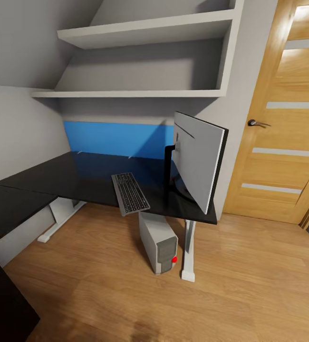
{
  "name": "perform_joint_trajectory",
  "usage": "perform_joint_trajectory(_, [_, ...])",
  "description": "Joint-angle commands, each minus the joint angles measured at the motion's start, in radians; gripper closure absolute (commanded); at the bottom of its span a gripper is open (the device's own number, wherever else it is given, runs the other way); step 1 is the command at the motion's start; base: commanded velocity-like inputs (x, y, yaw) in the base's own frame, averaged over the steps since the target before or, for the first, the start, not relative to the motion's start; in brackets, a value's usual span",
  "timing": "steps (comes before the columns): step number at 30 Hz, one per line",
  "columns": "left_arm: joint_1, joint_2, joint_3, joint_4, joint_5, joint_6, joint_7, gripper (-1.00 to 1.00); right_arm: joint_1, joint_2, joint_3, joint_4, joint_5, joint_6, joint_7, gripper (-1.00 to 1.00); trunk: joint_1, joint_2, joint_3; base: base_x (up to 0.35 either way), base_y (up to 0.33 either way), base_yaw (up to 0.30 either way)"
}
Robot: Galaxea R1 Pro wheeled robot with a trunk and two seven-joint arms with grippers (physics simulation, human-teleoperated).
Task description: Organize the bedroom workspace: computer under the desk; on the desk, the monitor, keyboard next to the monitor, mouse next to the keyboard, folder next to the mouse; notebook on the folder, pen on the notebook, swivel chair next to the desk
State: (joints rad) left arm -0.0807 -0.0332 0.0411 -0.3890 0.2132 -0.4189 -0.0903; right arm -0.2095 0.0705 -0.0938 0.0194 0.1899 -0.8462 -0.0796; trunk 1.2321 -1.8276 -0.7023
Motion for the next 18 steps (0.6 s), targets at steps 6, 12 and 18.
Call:
perform_joint_trajectory(6, [-0.001,-0.001,0.005,0.001,0.009,-0.001,-0.009,-1.0,-0.001,0.0,-0.008,0.002,0.011,-0.008,-0.007,-1.0,0.008,-0.014,-0.007,-0.001,0.0,0.0])
perform_joint_trajectory(12, [-0.001,-0.003,0.005,0.001,0.009,-0.001,-0.007,-1.0,-0.002,0.0,-0.009,0.002,0.01,-0.012,-0.008,-1.0,0.031,-0.056,-0.026,0.0,0.0,0.0])
perform_joint_trajectory(18, [-0.001,-0.003,0.004,0.001,0.01,-0.001,-0.006,-1.0,-0.002,0.001,-0.01,0.002,0.008,-0.009,-0.008,-1.0,0.054,-0.098,-0.045,0.0,0.0,0.0])
